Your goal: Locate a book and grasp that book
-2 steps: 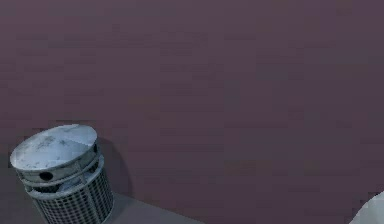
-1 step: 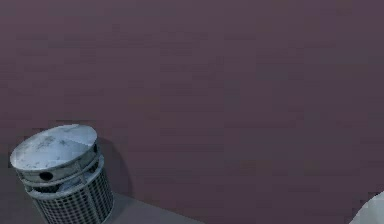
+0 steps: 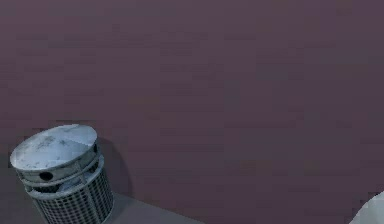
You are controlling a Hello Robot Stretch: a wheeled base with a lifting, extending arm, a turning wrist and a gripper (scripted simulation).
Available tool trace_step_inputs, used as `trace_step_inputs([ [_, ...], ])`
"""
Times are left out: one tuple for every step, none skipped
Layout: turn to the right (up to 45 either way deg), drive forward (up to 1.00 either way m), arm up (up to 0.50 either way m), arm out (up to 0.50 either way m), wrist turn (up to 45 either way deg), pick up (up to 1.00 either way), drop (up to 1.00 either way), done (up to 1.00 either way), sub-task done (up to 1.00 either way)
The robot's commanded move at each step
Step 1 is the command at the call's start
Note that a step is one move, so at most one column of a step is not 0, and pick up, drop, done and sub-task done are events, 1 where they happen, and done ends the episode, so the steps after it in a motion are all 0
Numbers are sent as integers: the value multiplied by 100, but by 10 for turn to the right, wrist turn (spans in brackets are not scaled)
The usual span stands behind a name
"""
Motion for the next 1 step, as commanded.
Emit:
trace_step_inputs([
  [0, 0, 0, 0, 0, 0, 0, 100, 0],
])
